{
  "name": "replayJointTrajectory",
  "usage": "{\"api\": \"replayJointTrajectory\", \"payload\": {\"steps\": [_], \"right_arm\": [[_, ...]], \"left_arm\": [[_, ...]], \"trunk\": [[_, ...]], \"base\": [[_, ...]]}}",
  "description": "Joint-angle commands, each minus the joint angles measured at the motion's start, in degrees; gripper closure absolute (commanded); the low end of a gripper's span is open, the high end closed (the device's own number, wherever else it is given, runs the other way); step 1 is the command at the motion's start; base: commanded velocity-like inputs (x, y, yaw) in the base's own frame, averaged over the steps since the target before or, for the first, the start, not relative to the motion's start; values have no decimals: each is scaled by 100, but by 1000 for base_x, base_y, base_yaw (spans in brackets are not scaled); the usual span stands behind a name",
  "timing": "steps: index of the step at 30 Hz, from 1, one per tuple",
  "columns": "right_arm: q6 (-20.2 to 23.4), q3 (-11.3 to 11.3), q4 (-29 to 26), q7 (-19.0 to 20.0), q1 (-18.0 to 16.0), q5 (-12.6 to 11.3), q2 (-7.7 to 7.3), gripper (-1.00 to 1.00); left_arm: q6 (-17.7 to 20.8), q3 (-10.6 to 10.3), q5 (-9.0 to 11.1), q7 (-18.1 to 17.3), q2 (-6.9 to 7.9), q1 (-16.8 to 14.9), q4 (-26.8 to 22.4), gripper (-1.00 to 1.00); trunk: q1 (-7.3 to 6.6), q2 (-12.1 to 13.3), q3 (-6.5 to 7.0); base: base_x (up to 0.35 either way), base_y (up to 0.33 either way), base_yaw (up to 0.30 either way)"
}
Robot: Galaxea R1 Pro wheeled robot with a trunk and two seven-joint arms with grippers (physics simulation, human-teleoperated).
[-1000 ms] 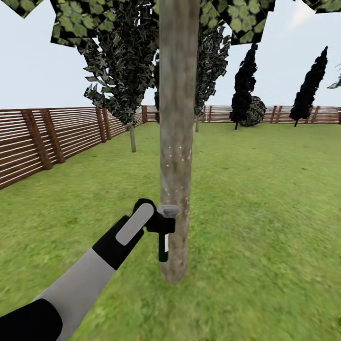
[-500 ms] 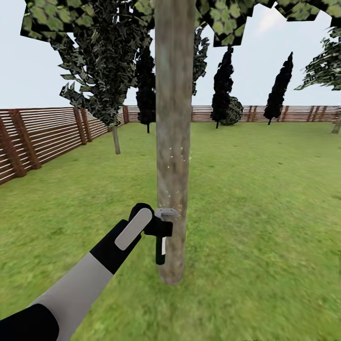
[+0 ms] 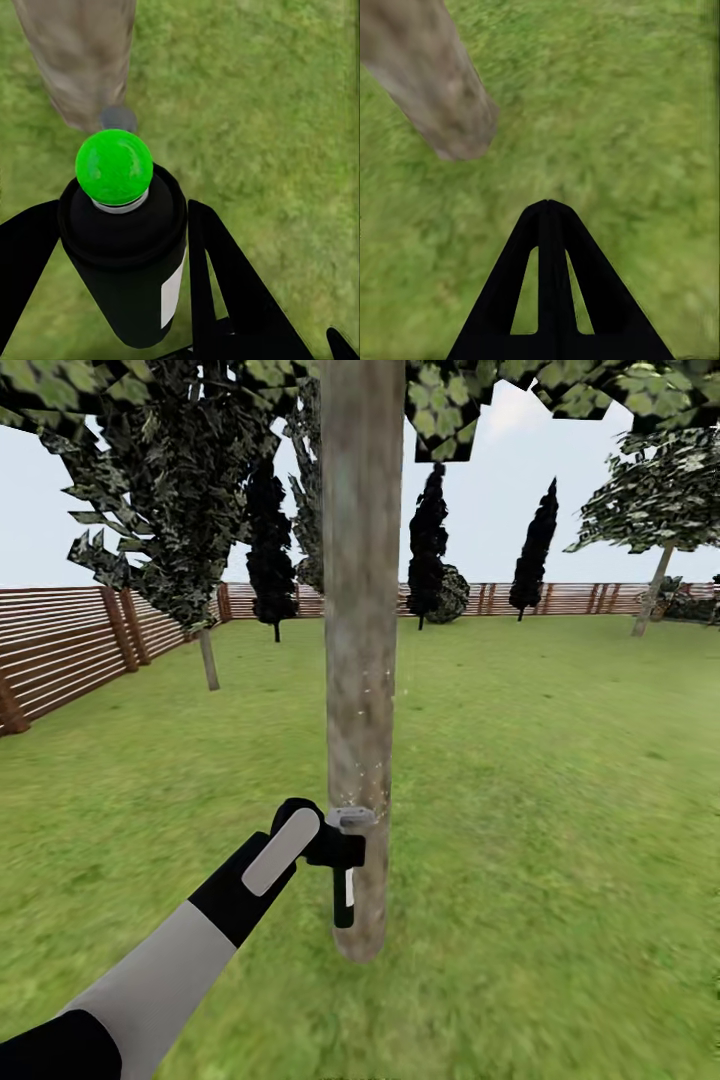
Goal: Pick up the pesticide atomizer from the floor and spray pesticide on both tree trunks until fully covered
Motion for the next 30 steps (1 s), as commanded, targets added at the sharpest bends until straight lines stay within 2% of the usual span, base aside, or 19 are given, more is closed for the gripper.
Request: {"api": "replayJointTrajectory", "payload": {"steps": [1,11,30], "right_arm": [[-25,37,1,-35,-6,-42,-4,100],[-31,30,1,-36,-6,-59,-7,100],[-32,11,1,-35,-6,-136,-13,100]], "left_arm": [[3,-5,56,62,3,-5,-5,100],[1,-4,56,57,3,-4,17,100],[-59,-5,56,-50,91,-3,2,100]], "trunk": [[3,-14,-14],[3,-14,-14],[3,-14,-14]], "base": [[-98,350,-244],[-54,350,-133],[50,350,-242]]}}
